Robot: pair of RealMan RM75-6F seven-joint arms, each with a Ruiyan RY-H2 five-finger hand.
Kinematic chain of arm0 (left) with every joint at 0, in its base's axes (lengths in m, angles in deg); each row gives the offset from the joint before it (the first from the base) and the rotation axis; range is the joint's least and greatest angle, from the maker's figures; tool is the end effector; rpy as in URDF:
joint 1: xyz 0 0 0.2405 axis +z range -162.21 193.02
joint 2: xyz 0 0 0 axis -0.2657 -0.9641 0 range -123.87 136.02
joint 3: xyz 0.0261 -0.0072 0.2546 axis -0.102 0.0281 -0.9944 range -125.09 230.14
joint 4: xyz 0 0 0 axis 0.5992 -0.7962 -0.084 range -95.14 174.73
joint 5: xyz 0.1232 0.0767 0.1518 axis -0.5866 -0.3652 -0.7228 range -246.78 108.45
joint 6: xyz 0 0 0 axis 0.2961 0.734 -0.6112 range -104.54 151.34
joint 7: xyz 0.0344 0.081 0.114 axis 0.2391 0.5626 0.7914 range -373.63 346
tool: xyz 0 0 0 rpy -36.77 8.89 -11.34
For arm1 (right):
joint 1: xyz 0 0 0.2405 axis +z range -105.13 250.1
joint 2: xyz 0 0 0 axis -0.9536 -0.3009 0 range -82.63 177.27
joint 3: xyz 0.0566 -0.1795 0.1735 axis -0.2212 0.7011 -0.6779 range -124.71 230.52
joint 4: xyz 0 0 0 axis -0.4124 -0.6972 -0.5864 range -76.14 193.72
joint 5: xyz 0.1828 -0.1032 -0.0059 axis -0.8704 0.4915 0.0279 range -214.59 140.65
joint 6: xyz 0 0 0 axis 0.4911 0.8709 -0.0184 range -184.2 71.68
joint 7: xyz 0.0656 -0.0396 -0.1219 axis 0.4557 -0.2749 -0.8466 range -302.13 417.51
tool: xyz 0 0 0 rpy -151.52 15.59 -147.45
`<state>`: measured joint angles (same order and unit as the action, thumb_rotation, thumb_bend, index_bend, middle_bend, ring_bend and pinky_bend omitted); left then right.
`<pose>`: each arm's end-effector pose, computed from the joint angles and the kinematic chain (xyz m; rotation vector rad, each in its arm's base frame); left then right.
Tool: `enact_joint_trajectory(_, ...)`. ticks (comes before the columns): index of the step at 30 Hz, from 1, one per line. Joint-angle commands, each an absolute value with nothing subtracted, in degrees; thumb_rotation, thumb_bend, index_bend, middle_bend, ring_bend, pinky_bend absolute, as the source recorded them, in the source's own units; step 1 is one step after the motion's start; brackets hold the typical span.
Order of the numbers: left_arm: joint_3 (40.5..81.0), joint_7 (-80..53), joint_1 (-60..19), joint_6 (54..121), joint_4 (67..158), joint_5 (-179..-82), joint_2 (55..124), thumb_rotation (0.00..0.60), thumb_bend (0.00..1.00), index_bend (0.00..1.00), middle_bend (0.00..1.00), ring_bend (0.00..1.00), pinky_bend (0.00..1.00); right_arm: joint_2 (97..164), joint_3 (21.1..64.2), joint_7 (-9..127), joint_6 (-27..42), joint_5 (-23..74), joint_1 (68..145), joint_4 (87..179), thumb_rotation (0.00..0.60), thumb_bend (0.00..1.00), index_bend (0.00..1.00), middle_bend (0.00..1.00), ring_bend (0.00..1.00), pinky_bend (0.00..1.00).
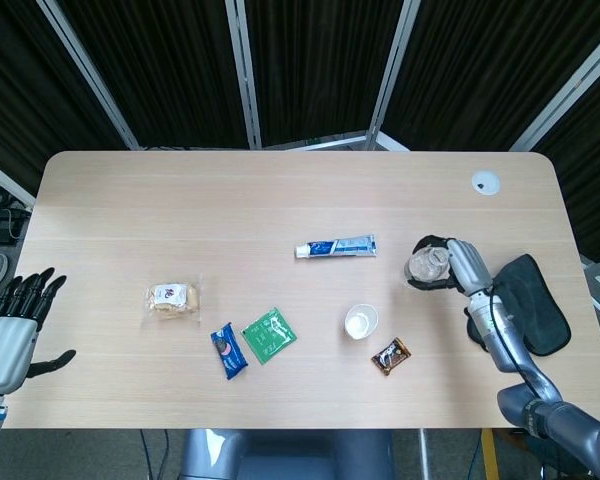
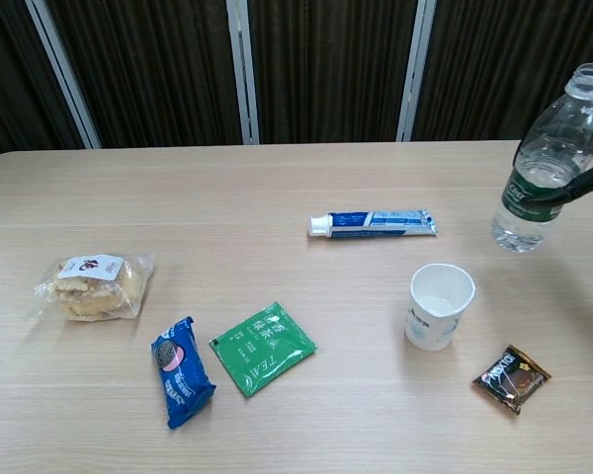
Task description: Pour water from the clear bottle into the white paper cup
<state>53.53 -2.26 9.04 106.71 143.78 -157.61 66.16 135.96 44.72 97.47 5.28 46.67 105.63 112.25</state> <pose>-0.2686 0.1777 0.1534 -1.5108 -0.8540 -0.8643 -0.2815 -0.3693 0.0555 1.4807 -1.2810 1.2765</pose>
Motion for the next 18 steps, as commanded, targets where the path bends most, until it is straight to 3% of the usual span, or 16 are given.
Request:
enact_joint_trajectory(1,52.90,-2.58,9.22,107.08,144.18,-158.93,65.88,0.600,0.00,0.00,0.00,0.00,0.00,130.24,46.22,86.53,10.12,48.09,102.57,119.26,0.600,0.51,0.58,0.63,0.57,0.37)
enact_joint_trajectory(8,51.18,-3.54,10.28,108.72,145.09,-162.31,64.94,0.600,0.00,0.00,0.00,0.00,0.00,127.22,48.48,71.23,14.39,49.73,99.56,126.43,0.600,0.53,0.58,0.65,0.59,0.43)
enact_joint_trajectory(18,50.98,-5.11,10.64,109.39,144.79,-162.97,64.34,0.600,0.00,0.00,0.00,0.00,0.00,130.09,48.66,54.51,12.40,49.03,100.40,127.26,0.600,0.53,0.58,0.65,0.59,0.45)
